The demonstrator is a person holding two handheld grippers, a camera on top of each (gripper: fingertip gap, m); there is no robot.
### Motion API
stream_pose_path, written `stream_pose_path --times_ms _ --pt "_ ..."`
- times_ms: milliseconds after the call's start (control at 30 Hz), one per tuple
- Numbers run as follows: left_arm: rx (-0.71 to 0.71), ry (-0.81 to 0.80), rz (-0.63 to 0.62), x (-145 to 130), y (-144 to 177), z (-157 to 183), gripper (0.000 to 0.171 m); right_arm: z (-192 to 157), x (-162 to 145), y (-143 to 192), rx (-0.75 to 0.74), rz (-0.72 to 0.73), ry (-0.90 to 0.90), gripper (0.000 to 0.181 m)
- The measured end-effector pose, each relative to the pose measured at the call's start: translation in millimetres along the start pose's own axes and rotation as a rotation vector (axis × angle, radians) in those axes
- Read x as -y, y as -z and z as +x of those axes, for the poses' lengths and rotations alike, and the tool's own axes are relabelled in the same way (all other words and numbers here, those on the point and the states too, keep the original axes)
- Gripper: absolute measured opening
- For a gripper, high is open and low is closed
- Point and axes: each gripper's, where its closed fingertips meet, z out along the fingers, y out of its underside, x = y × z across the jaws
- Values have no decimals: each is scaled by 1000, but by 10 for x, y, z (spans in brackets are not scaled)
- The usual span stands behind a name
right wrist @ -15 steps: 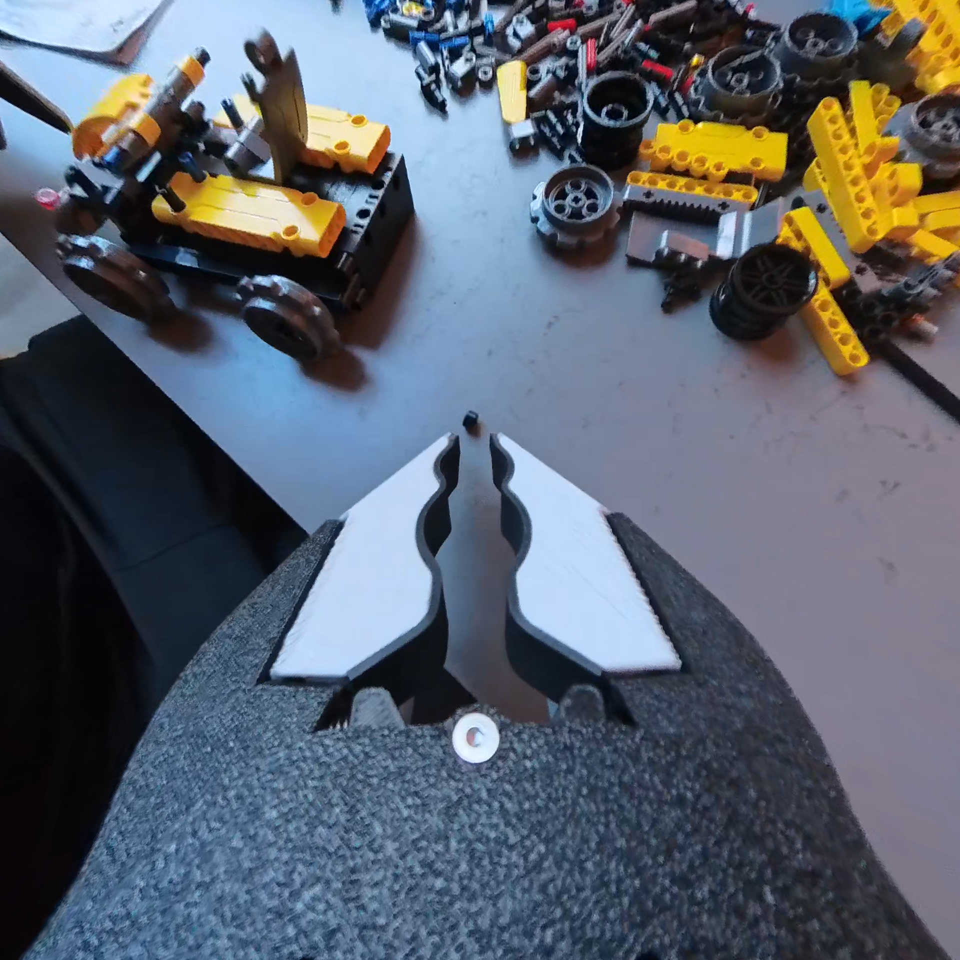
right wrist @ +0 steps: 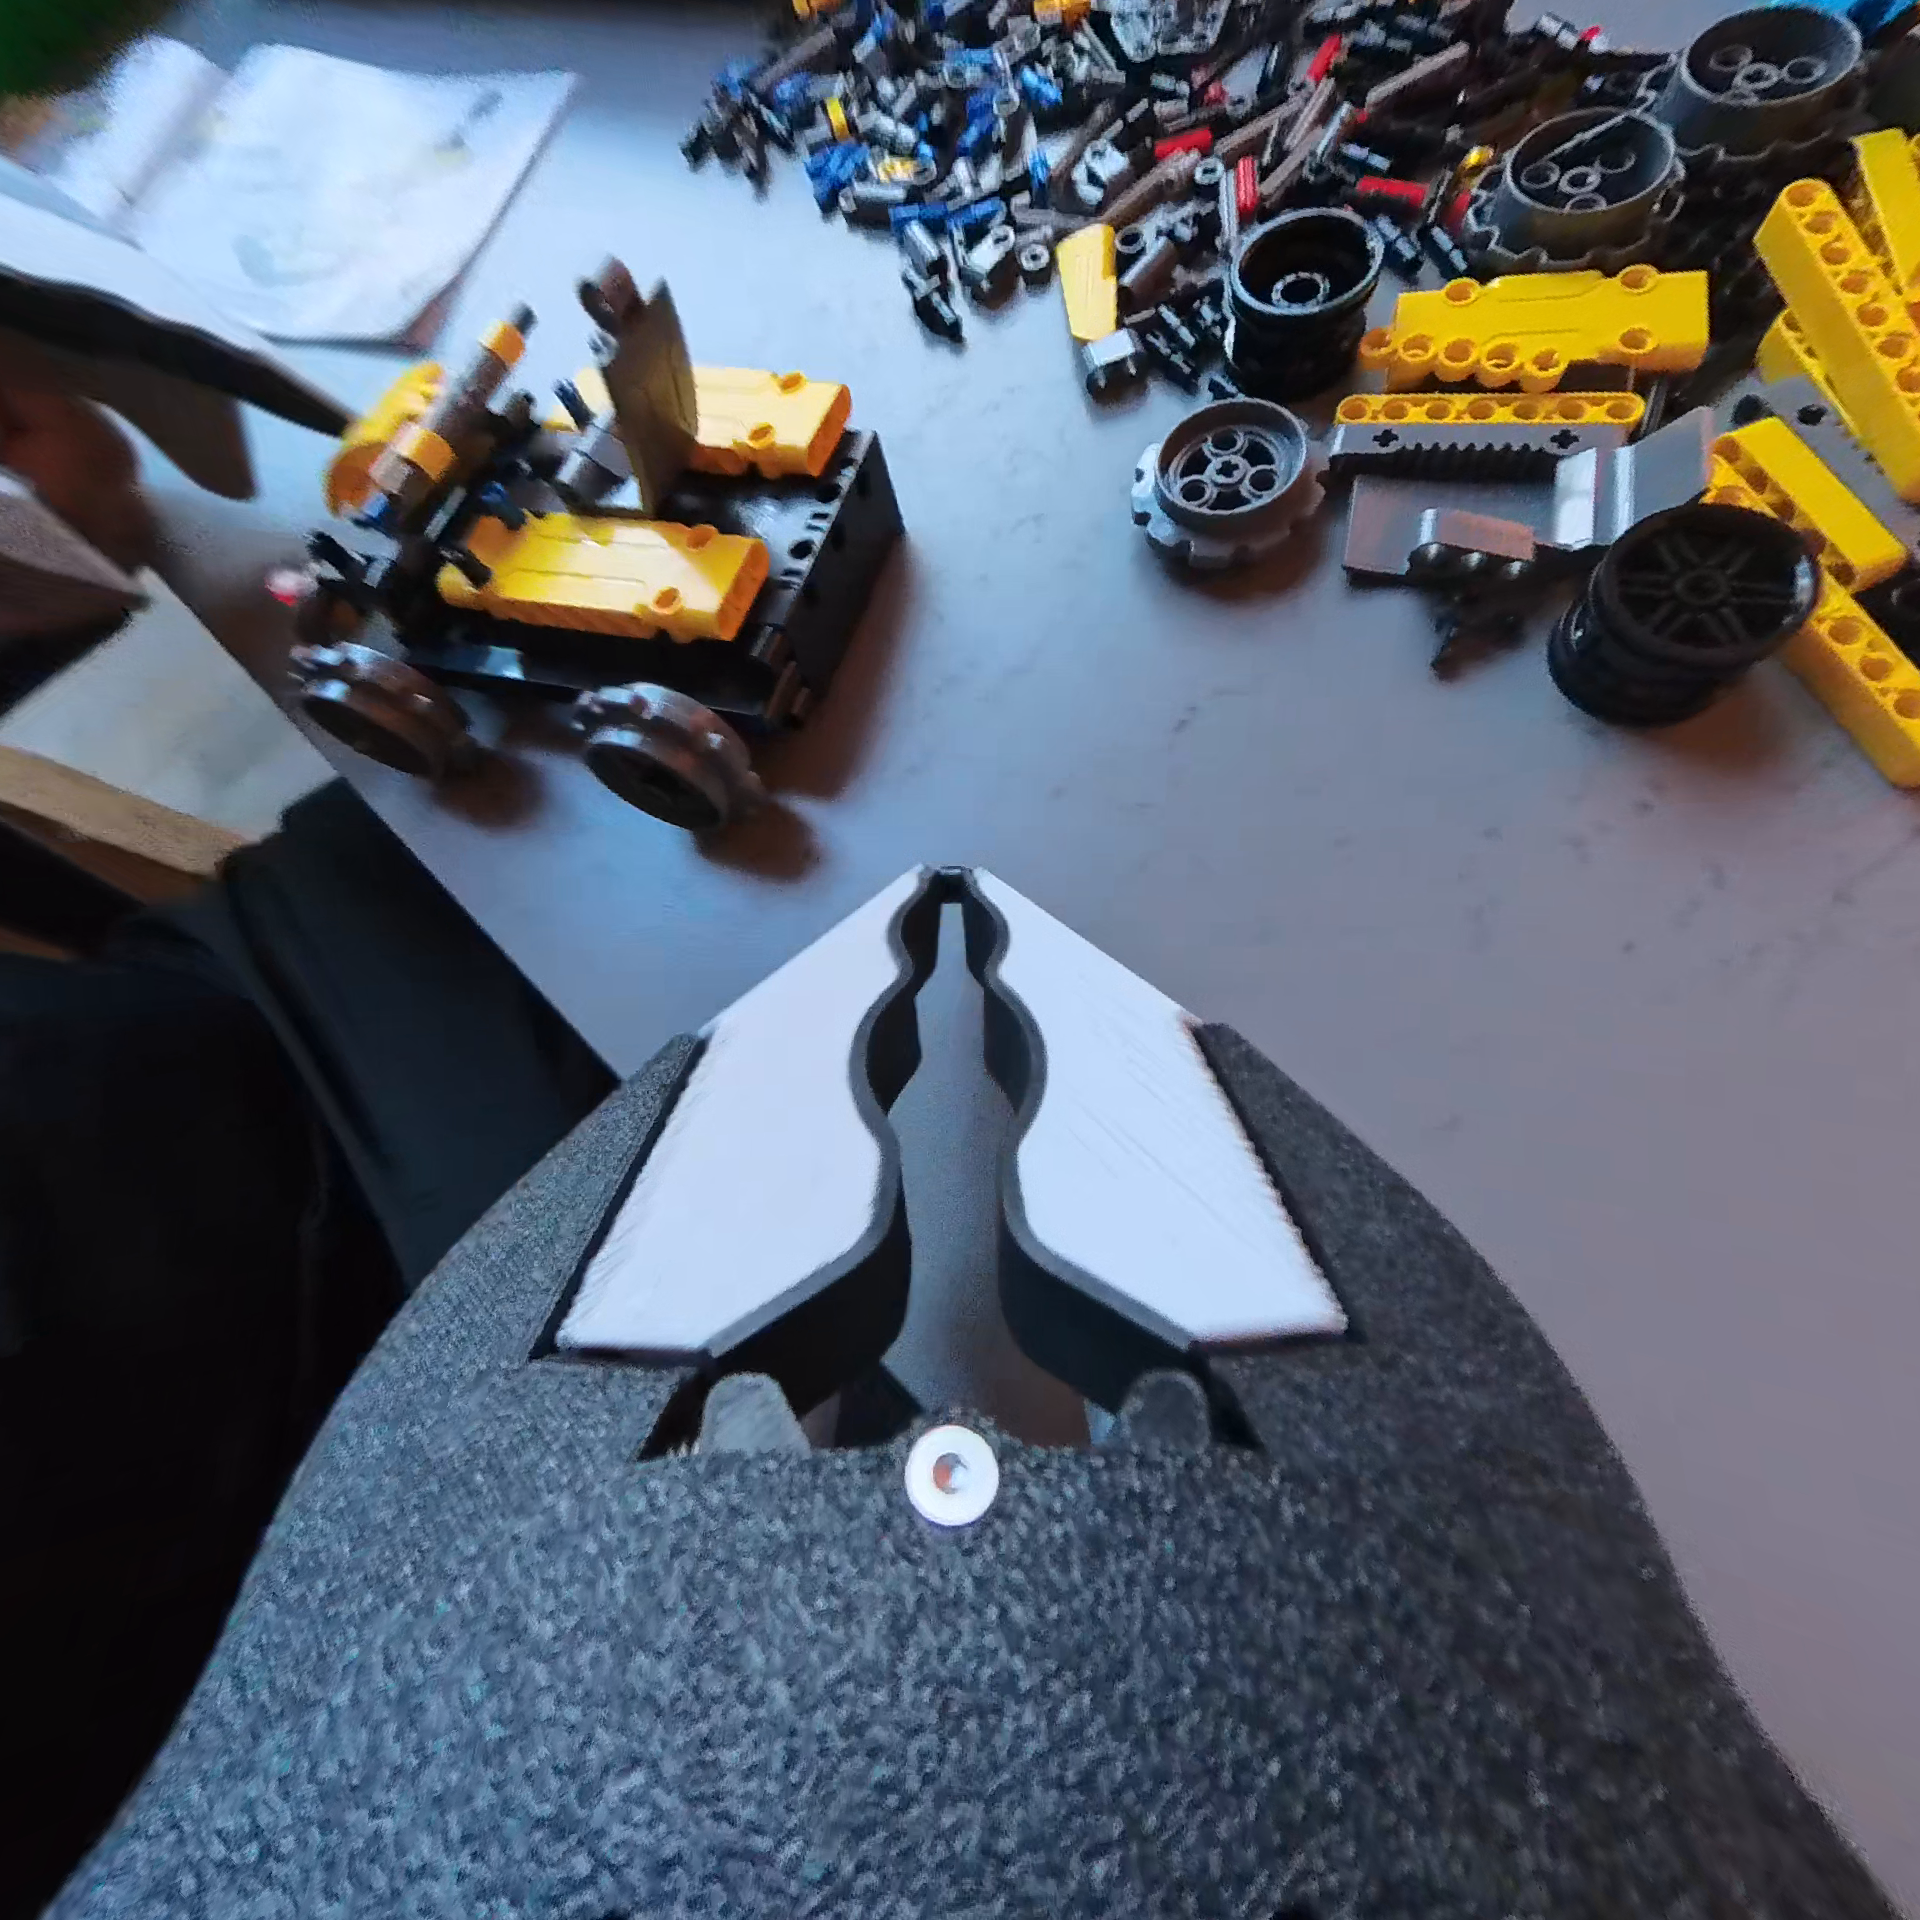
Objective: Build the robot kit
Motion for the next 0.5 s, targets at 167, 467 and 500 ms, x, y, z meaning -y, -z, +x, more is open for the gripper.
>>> stream_pose_path --times_ms 167,467,500 --pt "73 -4 -59 -6 -35 -78 81 -197 10 172 39 98 -50 4" --pt "32 49 -193 -144 -266 60 91 -534 40 417 93 322 -101 3" --pt "22 41 -201 -165 -272 126 90 -592 37 426 107 328 -92 3"
